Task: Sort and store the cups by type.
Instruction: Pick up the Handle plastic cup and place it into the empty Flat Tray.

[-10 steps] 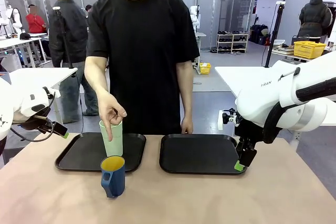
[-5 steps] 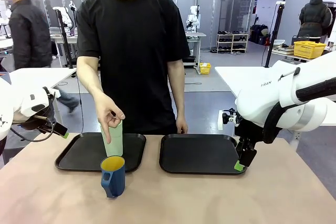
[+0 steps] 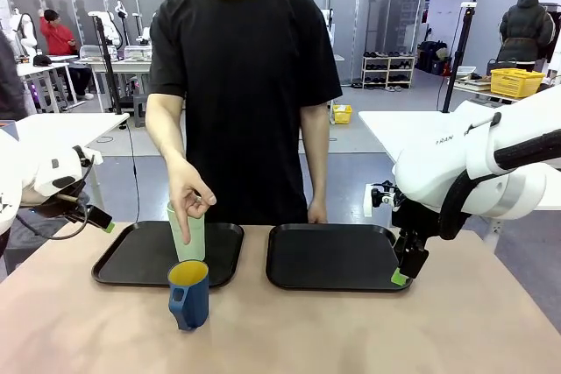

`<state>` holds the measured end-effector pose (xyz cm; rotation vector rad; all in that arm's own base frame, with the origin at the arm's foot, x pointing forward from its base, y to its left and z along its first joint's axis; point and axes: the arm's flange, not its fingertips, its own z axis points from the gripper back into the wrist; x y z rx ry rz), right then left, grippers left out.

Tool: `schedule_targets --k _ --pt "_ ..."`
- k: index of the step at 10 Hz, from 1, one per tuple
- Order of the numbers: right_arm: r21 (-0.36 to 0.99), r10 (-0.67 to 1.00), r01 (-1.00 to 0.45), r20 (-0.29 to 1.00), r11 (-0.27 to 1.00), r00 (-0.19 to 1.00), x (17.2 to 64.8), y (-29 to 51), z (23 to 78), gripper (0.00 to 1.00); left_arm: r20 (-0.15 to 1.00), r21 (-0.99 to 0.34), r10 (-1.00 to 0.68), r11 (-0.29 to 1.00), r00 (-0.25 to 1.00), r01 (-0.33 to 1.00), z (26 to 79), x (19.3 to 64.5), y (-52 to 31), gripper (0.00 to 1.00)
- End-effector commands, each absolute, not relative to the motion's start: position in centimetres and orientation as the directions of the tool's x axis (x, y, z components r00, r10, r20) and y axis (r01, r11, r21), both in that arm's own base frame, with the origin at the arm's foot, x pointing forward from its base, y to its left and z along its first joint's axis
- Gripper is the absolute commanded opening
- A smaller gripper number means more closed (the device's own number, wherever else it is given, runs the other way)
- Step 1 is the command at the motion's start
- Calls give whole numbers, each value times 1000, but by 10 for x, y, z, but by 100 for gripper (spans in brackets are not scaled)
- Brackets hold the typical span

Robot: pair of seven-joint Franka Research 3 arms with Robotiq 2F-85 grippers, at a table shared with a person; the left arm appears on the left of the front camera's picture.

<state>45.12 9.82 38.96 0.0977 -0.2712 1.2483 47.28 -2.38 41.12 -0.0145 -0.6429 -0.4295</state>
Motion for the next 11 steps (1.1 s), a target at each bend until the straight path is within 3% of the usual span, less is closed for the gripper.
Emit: schedule_targets --k 1,3,4,5,8,11 --pt "-81 925 -947 253 311 282 448 96 389 100 508 261 -600 791 618 553 411 444 -22 100" --pt "-81 925 -947 253 311 282 448 96 389 100 332 351 -816 573 474 741 392 409 -25 100" --pt "-81 925 -947 253 311 282 448 96 389 100 297 281 -876 461 380 842 385 393 -26 100" --pt "-81 925 -947 253 311 282 448 96 389 100 208 292 -934 344 292 892 377 381 -25 100" --pt "-81 925 -947 253 311 282 448 96 389 100 297 258 -950 178 97 950 355 377 -27 100" --pt "-81 925 -947 253 311 282 448 96 389 100 404 243 -914 134 26 961 338 388 -22 100"
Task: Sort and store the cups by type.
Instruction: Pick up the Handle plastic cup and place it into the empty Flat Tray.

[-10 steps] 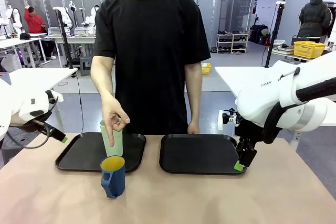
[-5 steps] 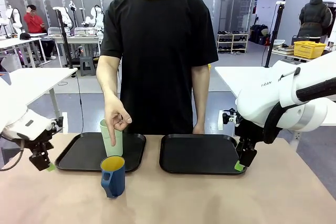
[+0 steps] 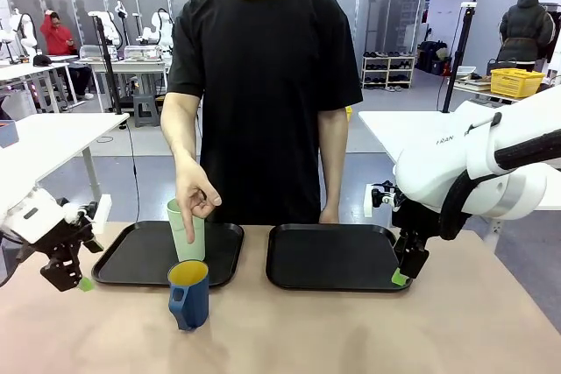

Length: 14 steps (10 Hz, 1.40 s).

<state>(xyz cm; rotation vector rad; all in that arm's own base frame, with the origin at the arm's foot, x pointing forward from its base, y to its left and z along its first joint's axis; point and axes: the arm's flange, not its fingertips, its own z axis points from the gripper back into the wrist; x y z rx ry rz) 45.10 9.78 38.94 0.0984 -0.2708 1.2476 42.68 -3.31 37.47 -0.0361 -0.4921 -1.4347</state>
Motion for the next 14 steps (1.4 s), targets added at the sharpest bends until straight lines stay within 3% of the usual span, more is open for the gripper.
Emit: schedule_targets --k 1,2,3,7,10,14 --pt "-81 925 -947 253 311 282 448 96 389 100 435 242 -900 149 30 959 328 392 -21 100" --pt "-81 925 -947 253 311 282 448 96 389 100 447 237 -894 155 34 959 324 396 -21 100" --pt "-81 925 -947 253 311 282 448 96 389 100 386 258 -921 156 46 953 366 426 -28 100" --pt "-81 925 -947 253 311 282 448 96 389 100 390 265 -920 151 37 952 360 426 -28 100" --pt "-81 925 -947 253 311 282 448 96 389 100 493 197 -862 -19 -115 980 344 440 -48 100" --pt "-81 925 -947 253 311 282 448 96 389 100 639 121 -753 -104 -157 987 317 445 -59 100"
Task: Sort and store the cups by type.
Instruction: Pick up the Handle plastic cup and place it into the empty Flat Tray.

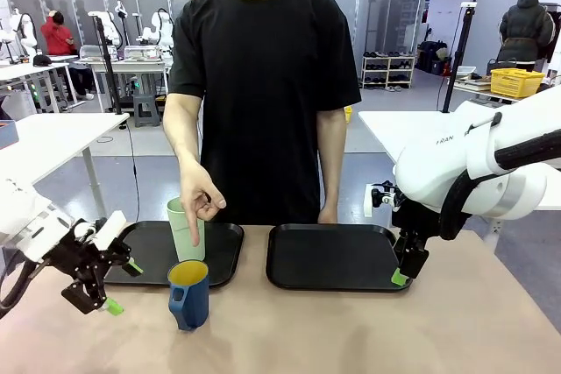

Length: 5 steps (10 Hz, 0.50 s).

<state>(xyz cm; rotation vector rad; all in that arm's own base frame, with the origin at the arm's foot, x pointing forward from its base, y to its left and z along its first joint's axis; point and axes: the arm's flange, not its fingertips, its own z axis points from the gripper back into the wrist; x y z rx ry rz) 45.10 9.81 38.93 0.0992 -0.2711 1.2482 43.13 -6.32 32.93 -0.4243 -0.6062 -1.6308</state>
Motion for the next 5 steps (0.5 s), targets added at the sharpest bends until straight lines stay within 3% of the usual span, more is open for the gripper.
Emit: schedule_targets --k 1,5 --pt "-81 925 -947 253 311 282 448 96 389 100 672 122 -721 -116 -168 986 311 446 -61 100" --pt "-81 925 -947 253 311 282 448 96 389 100 839 133 -524 -70 -149 989 292 441 -53 100"
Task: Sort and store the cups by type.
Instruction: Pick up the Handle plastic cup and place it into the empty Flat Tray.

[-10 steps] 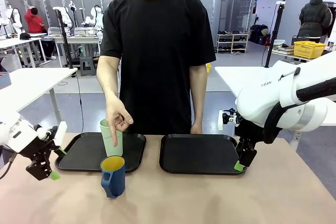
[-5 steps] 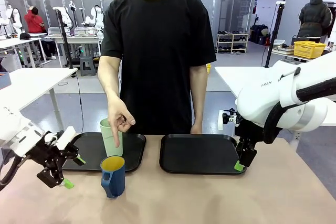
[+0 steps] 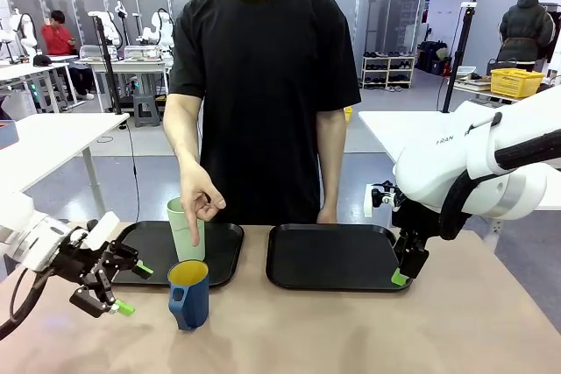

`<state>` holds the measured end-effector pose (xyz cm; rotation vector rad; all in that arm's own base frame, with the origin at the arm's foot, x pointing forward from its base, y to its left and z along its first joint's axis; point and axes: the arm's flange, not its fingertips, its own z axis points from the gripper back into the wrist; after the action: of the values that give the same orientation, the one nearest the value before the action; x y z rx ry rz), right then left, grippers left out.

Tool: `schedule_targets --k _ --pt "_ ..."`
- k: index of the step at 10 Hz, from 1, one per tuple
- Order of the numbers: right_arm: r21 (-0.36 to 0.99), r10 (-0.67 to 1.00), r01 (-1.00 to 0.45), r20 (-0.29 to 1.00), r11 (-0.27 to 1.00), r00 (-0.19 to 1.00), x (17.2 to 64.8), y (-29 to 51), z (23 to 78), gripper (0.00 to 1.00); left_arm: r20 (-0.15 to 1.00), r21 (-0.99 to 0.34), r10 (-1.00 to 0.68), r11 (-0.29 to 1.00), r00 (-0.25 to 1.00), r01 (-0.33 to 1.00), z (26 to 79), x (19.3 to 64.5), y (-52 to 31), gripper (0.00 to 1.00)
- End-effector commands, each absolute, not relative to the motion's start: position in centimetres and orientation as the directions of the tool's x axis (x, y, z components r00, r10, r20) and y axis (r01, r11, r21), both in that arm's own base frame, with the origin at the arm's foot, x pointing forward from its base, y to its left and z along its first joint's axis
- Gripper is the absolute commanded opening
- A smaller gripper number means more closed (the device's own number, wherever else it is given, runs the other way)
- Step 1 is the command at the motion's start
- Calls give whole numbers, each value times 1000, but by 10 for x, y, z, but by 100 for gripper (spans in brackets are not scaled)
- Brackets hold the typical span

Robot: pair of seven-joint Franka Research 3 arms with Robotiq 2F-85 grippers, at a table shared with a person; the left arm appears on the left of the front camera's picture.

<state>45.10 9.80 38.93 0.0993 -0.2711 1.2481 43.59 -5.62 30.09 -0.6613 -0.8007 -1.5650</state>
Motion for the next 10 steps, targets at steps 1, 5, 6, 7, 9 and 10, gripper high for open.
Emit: schedule_targets --k 1,5,6,7,9,10 --pt "-81 925 -947 253 311 282 448 96 389 100 870 137 -468 -67 -152 988 286 441 -52 100" --pt "-81 925 -947 253 311 282 448 96 389 100 935 147 -317 -51 -156 988 268 444 -53 100" --pt "-81 925 -947 253 311 282 448 96 389 100 947 145 -282 -41 -151 989 264 446 -54 100" --pt "-81 925 -947 253 311 282 448 96 389 100 962 129 -235 -47 -136 991 260 448 -56 100" --pt "-81 925 -947 253 311 282 448 96 389 100 964 123 -232 -36 -128 992 254 448 -61 100" --pt "-81 925 -947 253 311 282 448 96 389 100 963 116 -243 -26 -119 993 252 448 -62 100"
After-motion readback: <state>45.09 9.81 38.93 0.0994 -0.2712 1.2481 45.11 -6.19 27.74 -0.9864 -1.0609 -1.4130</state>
